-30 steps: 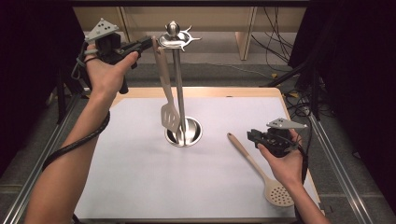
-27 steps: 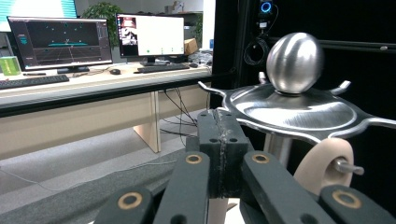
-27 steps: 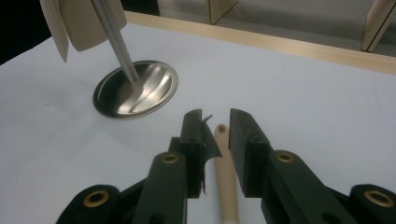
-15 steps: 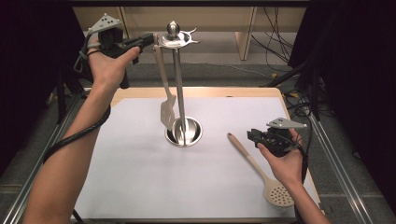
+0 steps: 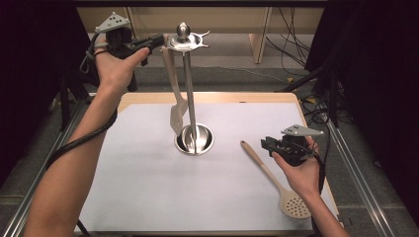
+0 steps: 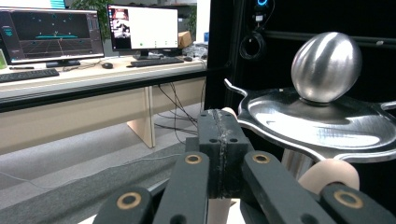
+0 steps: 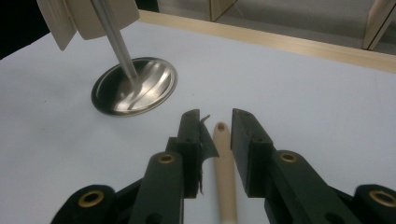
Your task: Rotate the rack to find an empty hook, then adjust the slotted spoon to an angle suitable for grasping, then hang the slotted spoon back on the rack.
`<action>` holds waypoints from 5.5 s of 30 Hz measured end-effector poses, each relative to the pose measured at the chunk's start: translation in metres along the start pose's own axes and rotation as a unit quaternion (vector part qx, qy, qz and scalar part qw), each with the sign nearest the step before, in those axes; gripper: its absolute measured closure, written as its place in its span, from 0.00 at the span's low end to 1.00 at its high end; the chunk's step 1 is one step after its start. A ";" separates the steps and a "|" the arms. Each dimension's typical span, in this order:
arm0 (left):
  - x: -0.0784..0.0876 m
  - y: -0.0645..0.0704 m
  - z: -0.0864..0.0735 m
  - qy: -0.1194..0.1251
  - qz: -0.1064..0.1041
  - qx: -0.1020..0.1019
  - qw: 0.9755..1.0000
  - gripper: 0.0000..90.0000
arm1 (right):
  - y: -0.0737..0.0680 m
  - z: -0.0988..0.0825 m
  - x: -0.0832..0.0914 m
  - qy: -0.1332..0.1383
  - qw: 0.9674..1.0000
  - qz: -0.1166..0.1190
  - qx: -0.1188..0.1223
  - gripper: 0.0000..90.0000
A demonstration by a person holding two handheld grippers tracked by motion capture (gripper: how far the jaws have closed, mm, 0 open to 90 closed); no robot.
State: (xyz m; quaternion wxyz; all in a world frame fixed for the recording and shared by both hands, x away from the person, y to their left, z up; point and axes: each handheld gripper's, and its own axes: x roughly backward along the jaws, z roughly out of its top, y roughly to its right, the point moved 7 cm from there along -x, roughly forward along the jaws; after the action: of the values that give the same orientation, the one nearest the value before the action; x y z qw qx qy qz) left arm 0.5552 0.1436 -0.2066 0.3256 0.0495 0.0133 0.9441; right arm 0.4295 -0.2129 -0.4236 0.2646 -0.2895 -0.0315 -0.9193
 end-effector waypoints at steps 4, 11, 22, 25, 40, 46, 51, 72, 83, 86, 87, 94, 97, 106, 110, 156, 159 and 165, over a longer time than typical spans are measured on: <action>0.012 0.001 -0.001 0.019 0.007 -0.005 1.000 0.94 | -0.003 -0.003 -0.001 -0.013 1.000 0.005 -0.011 0.80; 0.044 0.004 -0.015 0.031 0.008 -0.015 0.999 0.84 | -0.003 -0.007 -0.007 -0.026 1.000 -0.002 0.000 0.77; 0.075 0.014 -0.061 0.023 0.017 -0.021 0.999 0.62 | -0.001 -0.011 -0.004 -0.048 0.999 -0.006 -0.010 0.77; 0.078 0.015 -0.073 0.026 0.016 -0.021 0.999 0.57 | 0.002 -0.011 -0.006 -0.052 0.999 -0.009 0.004 0.78; 0.087 0.014 -0.092 0.012 0.021 -0.011 1.000 0.48 | 0.006 -0.013 -0.007 -0.075 0.997 -0.010 0.004 0.78; 0.084 0.017 -0.095 0.007 0.017 -0.009 1.000 0.48 | 0.007 -0.013 -0.005 -0.080 0.997 -0.010 0.001 0.78; 0.085 0.016 -0.099 0.000 0.015 -0.009 1.000 0.47 | 0.011 -0.018 -0.006 -0.112 0.994 -0.008 0.001 0.78; 0.085 0.013 -0.107 -0.013 0.008 0.000 1.000 0.46 | 0.012 -0.062 -0.024 -0.343 0.939 -0.004 0.024 0.81; 0.082 0.016 -0.109 -0.019 -0.002 0.000 1.000 0.45 | 0.015 -0.071 -0.027 -0.408 0.913 -0.006 0.027 0.80; 0.081 0.015 -0.110 -0.022 -0.001 -0.001 1.000 0.45 | 0.013 -0.074 -0.030 -0.417 0.908 0.000 0.029 0.80; 0.081 0.015 -0.110 -0.022 -0.001 -0.001 1.000 0.45 | 0.013 -0.075 -0.030 -0.421 0.906 0.002 0.030 0.80; 0.082 0.018 -0.109 -0.020 -0.004 -0.002 1.000 0.45 | 0.018 -0.080 -0.032 -0.424 0.905 -0.005 0.034 0.80; 0.082 0.018 -0.110 -0.023 -0.005 -0.002 1.000 0.45 | 0.021 -0.083 -0.032 -0.427 0.903 -0.009 0.034 0.80; 0.079 0.019 -0.112 -0.027 -0.006 -0.003 1.000 0.45 | 0.018 -0.085 -0.034 -0.443 0.896 -0.010 0.042 0.81; 0.079 0.020 -0.112 -0.028 -0.009 -0.005 1.000 0.45 | 0.017 -0.090 -0.037 -0.449 0.892 -0.013 0.047 0.82; 0.078 0.029 -0.114 -0.032 -0.021 -0.004 0.999 0.46 | 0.011 -0.042 -0.025 -0.211 0.977 -0.015 -0.002 0.88; 0.078 0.033 -0.112 -0.032 -0.023 -0.009 0.999 0.46 | 0.007 -0.037 -0.021 -0.196 0.980 -0.015 -0.007 0.88; 0.079 0.046 -0.107 -0.027 -0.032 -0.004 0.999 0.49 | -0.003 -0.025 -0.017 -0.128 0.992 0.000 0.001 0.88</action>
State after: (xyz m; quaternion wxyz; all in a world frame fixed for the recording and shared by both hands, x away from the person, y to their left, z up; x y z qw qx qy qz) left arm 0.4536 0.1566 -0.3036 0.3559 0.0735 0.0026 0.9316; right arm 0.4274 -0.2076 -0.4534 0.2588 -0.4046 -0.0660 -0.8746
